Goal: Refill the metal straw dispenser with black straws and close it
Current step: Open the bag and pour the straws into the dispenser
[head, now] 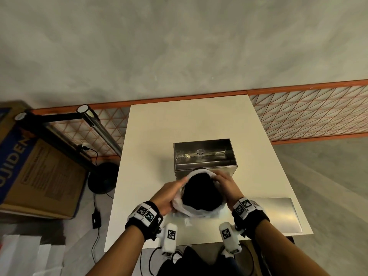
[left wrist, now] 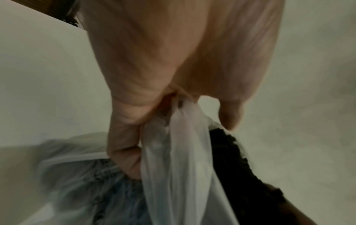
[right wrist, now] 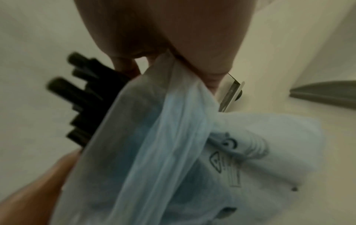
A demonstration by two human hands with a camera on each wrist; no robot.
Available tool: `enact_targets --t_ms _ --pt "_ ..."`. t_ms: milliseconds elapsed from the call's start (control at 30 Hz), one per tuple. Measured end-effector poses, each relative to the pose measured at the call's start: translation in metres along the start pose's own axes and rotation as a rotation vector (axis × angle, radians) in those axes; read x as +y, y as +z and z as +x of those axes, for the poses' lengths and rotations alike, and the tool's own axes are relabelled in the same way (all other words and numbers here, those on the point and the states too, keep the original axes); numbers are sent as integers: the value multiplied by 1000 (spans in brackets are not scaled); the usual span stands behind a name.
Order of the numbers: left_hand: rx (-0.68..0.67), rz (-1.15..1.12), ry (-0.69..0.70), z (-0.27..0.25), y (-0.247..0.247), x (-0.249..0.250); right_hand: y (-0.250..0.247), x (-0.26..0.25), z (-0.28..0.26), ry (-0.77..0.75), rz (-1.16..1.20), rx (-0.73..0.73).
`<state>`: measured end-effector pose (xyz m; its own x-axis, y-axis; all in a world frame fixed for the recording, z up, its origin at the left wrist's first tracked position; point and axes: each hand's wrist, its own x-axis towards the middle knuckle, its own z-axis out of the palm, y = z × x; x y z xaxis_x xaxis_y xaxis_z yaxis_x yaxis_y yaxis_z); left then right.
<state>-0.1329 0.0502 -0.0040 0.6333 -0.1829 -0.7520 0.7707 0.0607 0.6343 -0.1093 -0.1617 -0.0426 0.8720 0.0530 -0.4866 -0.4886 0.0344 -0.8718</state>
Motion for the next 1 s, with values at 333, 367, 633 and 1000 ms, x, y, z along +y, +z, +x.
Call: enact_targets --t_ms 333,367,633,1000 --pt "153 21 -3 16 6 -3 -2 7 0 151 91 95" --pt "196 -18 -22 20 5 -5 -3 11 3 171 59 121" --pt "273 -42 60 16 6 -7 -17 7 8 156 365 204" --pt "128 82 70 6 23 -17 -18 23 -4 183 -122 47"
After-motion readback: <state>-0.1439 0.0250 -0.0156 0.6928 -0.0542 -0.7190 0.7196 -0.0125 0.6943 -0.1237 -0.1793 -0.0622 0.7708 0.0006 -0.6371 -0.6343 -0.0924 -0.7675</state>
